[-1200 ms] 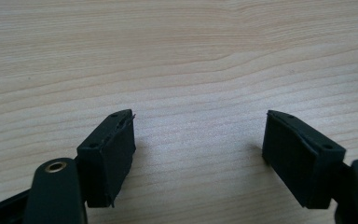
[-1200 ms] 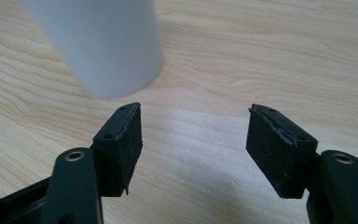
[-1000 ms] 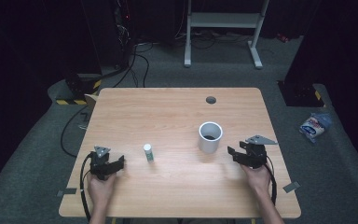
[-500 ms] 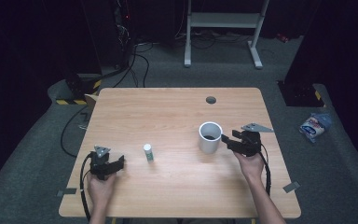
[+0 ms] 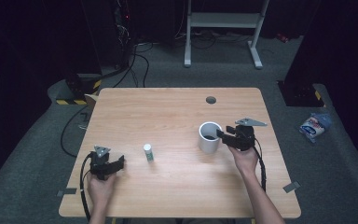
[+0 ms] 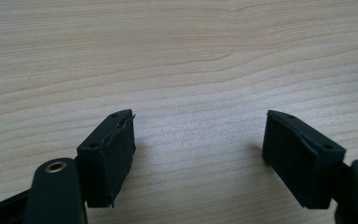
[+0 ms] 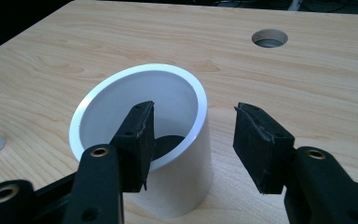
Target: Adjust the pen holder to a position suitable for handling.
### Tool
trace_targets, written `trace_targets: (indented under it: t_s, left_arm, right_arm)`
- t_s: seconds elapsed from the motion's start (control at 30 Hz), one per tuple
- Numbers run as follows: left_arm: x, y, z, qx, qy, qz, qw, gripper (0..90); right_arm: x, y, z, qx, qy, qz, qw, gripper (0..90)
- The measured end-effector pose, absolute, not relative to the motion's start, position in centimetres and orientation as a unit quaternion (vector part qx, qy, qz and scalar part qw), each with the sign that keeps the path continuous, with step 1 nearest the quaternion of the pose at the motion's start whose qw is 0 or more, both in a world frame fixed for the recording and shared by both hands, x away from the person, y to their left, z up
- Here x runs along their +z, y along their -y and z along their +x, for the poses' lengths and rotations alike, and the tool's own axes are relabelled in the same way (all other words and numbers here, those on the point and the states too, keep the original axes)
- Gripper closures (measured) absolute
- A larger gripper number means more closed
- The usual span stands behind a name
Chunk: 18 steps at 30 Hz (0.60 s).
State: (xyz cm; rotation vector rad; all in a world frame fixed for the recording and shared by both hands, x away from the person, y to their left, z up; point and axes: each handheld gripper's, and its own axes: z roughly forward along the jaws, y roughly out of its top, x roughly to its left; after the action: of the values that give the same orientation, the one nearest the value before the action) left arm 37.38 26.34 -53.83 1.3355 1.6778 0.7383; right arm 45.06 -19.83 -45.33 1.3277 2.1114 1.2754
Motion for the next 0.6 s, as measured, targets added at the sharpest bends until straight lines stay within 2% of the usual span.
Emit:
trace_targets:
  t_s: [0.6]
  left_arm:
    - [-53.82,-26.34,37.37,0.294,-0.670,0.534,0.422,25.4]
  right_arm:
    - [-45.74,18.91,45.14,0.436,-0.758,0.454,0.170,60.7]
